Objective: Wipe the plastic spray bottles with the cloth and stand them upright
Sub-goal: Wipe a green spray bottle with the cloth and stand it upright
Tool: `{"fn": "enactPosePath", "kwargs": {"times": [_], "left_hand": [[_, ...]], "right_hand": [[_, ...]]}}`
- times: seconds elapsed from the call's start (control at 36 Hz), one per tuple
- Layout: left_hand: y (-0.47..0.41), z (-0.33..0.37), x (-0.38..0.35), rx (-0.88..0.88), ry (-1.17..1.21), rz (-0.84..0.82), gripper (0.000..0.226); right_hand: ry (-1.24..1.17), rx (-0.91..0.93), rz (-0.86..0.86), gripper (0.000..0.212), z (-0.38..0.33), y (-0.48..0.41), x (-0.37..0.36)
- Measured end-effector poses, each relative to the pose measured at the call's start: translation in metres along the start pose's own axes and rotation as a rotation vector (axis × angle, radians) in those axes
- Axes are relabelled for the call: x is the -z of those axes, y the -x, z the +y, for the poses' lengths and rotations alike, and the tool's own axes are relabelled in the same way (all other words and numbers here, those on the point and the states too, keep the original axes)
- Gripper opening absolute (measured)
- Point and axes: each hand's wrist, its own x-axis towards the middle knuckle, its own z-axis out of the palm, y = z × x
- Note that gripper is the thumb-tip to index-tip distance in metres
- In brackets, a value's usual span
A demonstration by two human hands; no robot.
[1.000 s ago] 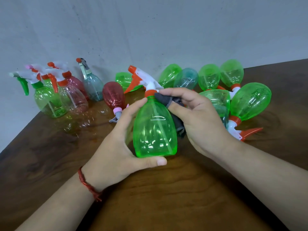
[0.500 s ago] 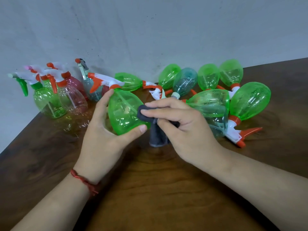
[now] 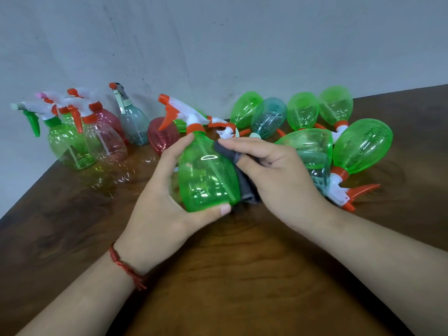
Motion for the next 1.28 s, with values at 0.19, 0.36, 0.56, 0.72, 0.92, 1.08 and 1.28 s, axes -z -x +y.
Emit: {"fn": "enactPosePath", "kwargs": {"times": [0.19,0.36,0.56,0.72,0.92,1.08,1.28], "left_hand": [[0.002,0.003,0.003,0.018,0.190,-0.218,0.117],[0.002,-0.003,-0.001,-0.047,-0.015,-0.198,0.114],[-0.002,-0.008,0.002,-0.079,-0.120,0.025,0.115],[-0.009,-0.015,0.012,0.042,-0.105,0.193,0.110],[-0.008,-0.013,0.010,0.049,-0.016,0.127,0.108],[0.001,-0.002,0.002,-0.011,0.019,-0.066,0.115],[0.004,0.005,0.002,-0.056,0.098,-0.181,0.115]], "right_hand": [[-0.375,-0.165,0.036,0.026,-0.006,-0.004,0.003],[-0.275,-0.118,0.042,0.026,-0.001,-0.003,0.003],[0.152,0.140,0.009,0.038,0.004,0.005,-0.001],[0.330,0.271,-0.106,0.040,0.004,0.015,-0.006],[0.292,0.245,-0.067,0.041,0.001,0.016,-0.005],[0.082,0.081,0.030,0.036,0.003,0.001,0.000],[-0.338,-0.062,0.024,0.028,-0.007,-0.001,0.002]]}}
